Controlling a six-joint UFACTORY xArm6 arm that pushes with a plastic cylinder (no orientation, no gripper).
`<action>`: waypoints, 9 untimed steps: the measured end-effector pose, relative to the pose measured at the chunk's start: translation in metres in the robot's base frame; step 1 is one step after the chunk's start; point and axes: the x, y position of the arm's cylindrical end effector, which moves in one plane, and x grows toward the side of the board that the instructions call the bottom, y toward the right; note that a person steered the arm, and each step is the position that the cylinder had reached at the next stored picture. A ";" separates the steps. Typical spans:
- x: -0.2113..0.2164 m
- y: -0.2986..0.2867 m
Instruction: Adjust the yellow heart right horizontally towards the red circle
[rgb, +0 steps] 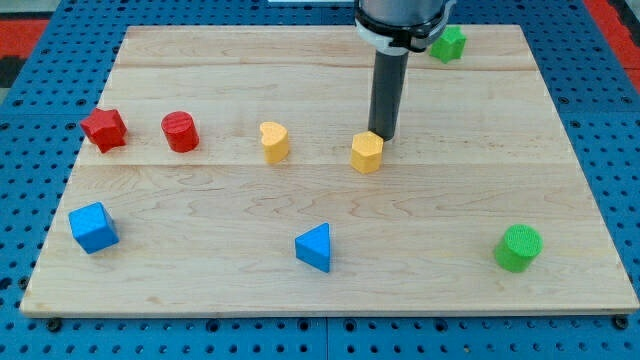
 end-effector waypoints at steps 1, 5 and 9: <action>0.064 0.066; 0.057 -0.113; 0.036 -0.123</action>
